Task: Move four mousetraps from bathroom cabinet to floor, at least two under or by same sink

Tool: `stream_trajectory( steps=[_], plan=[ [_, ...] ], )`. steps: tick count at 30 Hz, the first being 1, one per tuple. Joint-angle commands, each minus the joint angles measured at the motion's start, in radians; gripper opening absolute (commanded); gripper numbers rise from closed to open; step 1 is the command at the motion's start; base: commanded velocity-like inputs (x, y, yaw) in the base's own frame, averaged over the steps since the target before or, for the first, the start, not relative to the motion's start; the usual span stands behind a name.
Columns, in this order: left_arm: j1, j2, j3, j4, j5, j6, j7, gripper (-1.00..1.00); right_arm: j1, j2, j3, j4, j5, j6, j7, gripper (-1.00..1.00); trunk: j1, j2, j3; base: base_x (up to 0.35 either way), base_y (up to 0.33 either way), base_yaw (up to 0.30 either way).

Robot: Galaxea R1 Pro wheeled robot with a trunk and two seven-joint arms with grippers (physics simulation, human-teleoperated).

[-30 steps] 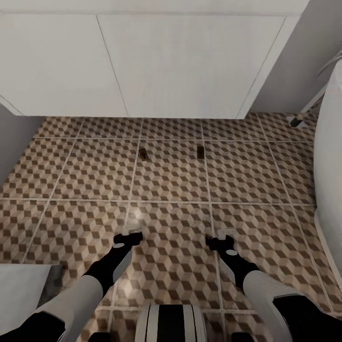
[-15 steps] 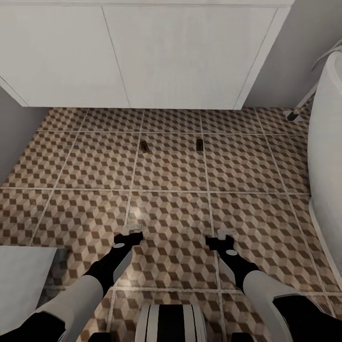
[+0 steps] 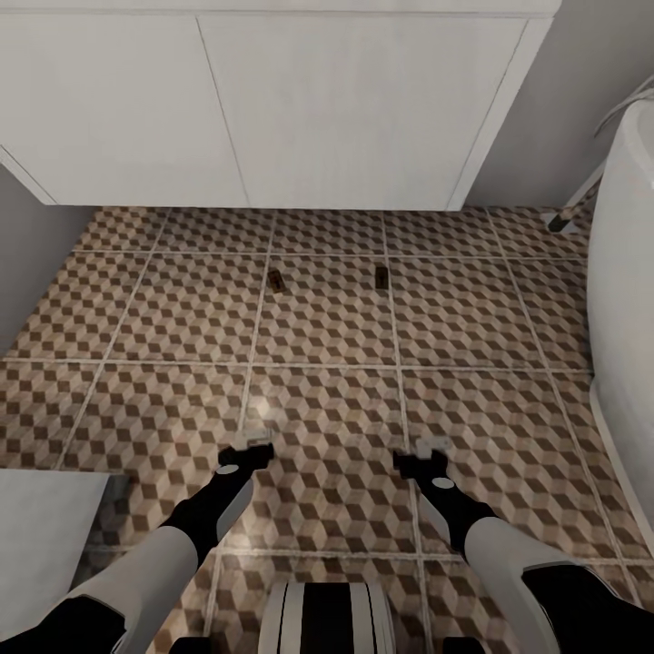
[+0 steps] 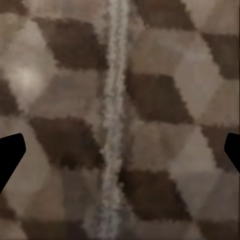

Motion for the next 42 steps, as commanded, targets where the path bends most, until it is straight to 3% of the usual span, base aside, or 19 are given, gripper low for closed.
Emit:
stream_trajectory(
  steps=[1, 42],
  plan=[
    [0.000, 0.001, -0.009, -0.002, 0.008, 0.004, 0.009, 1.00, -0.001, 0.000, 0.008, 0.001, -0.004, -0.002, -0.006, 1.00, -0.001, 0.000, 0.003, -0.002, 0.000, 0.000],
    [0.000, 0.003, -0.011, 0.006, 0.006, -0.025, 0.008, 1.00, -0.001, 0.004, 0.008, 0.001, -0.007, -0.002, -0.008, 1.00, -0.019, 0.010, 0.162, 0.000, 0.000, 0.000]
  ],
)
